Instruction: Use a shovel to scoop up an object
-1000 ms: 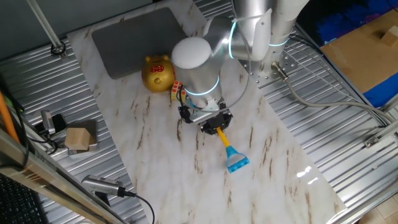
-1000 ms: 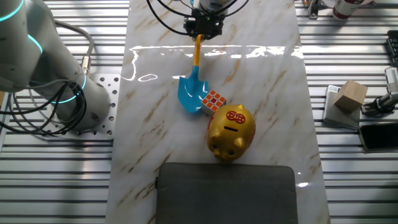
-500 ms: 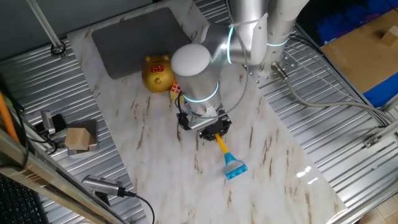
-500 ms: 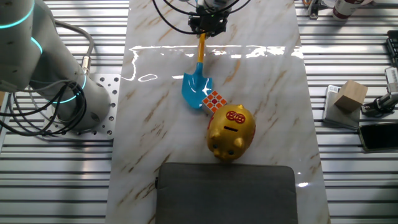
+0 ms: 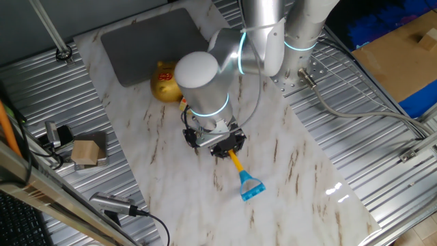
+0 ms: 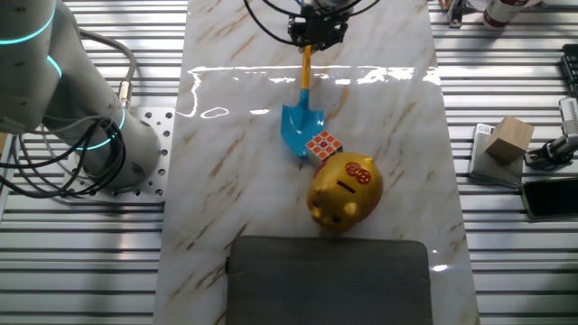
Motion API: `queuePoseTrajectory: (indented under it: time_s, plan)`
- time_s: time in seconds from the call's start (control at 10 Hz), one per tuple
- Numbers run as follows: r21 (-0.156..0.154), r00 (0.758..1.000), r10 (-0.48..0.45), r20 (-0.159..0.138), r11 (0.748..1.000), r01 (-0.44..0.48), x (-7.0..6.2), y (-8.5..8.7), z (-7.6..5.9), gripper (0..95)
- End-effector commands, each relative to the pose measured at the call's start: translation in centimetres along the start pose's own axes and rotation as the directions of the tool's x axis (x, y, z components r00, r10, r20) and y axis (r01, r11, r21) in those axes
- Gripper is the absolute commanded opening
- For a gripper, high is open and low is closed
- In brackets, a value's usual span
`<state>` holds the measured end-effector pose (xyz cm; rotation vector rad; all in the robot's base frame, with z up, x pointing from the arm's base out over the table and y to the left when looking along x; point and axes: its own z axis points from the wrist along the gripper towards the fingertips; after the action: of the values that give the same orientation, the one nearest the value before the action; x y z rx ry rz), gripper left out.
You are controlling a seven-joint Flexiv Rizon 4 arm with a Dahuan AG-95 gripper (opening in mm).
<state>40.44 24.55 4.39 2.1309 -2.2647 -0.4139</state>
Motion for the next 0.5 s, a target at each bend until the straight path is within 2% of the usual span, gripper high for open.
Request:
queuePoseTrajectory:
  time_s: [0.1, 0.3, 0.5]
  plan:
    - [0.007, 1.0, 0.009, 0.01, 1.0, -0.009, -0.3, -0.3, 0.3, 0.0]
    - [0.009, 1.0, 0.011, 0.029, 1.0, -0.011, -1.0, -0.5, 0.4, 0.0]
    - [0.031, 0.999, 0.01, 0.039, 0.999, -0.011, -1.9, -0.8, 0.6, 0.0]
